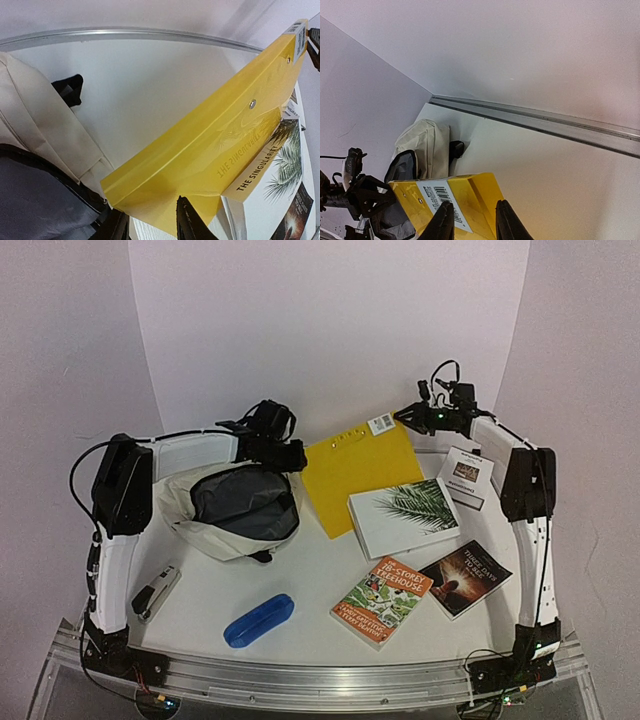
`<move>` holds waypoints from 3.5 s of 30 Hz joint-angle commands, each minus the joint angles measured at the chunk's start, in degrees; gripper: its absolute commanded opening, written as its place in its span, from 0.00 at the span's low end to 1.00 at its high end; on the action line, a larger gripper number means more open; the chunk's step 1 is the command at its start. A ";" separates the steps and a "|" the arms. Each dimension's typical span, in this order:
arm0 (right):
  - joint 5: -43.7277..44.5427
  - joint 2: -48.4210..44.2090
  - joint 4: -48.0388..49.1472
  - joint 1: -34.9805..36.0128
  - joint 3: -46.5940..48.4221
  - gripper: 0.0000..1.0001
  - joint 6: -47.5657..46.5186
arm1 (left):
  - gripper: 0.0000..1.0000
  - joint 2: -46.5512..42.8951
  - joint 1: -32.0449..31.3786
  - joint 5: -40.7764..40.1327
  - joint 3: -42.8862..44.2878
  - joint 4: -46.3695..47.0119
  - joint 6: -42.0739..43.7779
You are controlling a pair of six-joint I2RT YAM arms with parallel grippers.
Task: Pack the student bag
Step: Adjust the files at the center of the board, then pick up the files from the center of the board.
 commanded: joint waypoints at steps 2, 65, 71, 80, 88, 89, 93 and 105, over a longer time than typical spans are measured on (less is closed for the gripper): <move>-7.81 -7.19 3.58 3.27 1.57 0.26 2.57 | 0.33 -5.55 -1.40 0.06 6.03 6.54 4.61; 10.55 -26.56 -22.70 0.47 -43.02 0.67 -21.69 | 0.77 -12.87 -3.16 16.68 -21.74 -1.06 -18.03; 11.88 -23.71 -25.23 0.46 -43.89 0.71 -23.18 | 0.74 -11.14 -3.17 19.91 -23.72 0.88 -20.20; 11.77 -17.91 -25.59 0.47 -43.23 0.61 -24.28 | 0.72 -5.30 -3.13 24.24 -23.02 8.35 -22.37; 13.08 -16.08 -25.54 0.47 -42.89 0.51 -24.39 | 0.74 -3.95 -3.06 20.91 -19.73 1.92 -23.59; 13.40 -16.13 -25.55 0.46 -42.97 0.50 -24.51 | 0.74 -4.93 -3.05 20.16 -20.73 1.99 -24.20; 14.01 -16.44 -25.59 0.47 -43.41 0.47 -25.10 | 0.75 -5.25 -2.81 17.06 -22.20 -1.66 -25.02; 9.87 -14.45 -25.40 0.52 -42.81 0.45 -26.74 | 0.67 -4.41 -2.90 27.12 -24.69 16.21 -22.87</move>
